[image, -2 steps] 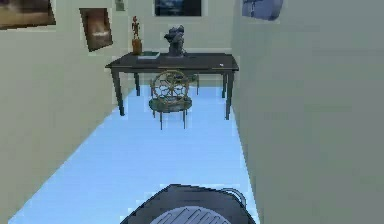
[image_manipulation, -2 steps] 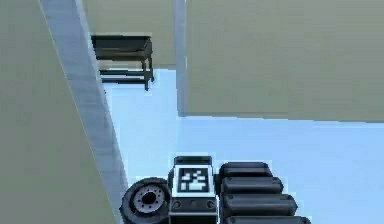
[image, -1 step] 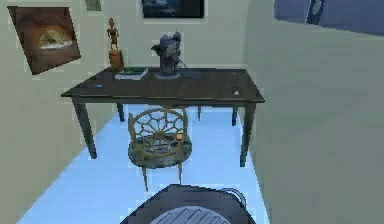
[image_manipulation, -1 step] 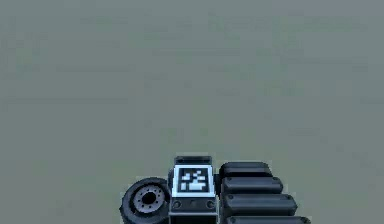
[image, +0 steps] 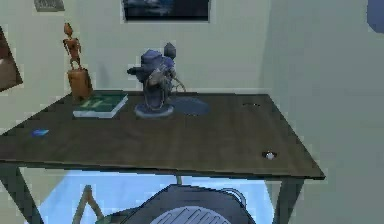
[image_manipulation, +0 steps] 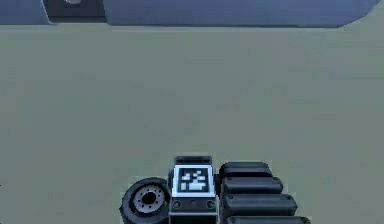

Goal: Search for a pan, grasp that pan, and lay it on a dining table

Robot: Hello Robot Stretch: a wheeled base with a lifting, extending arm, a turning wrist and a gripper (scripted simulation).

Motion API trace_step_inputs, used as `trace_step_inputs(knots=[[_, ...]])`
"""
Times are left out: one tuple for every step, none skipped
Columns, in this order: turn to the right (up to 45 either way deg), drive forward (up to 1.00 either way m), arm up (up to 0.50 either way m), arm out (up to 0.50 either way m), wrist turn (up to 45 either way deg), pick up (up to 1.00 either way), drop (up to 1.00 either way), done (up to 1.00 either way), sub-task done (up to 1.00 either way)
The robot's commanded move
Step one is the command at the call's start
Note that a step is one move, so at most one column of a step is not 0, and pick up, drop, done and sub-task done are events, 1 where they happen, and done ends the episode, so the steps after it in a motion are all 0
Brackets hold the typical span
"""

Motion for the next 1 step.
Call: trace_step_inputs(knots=[[45.0, 0.0, 0.0, 0.0, 0.0, 0.0, 0.0, 0.0, 0.0]])
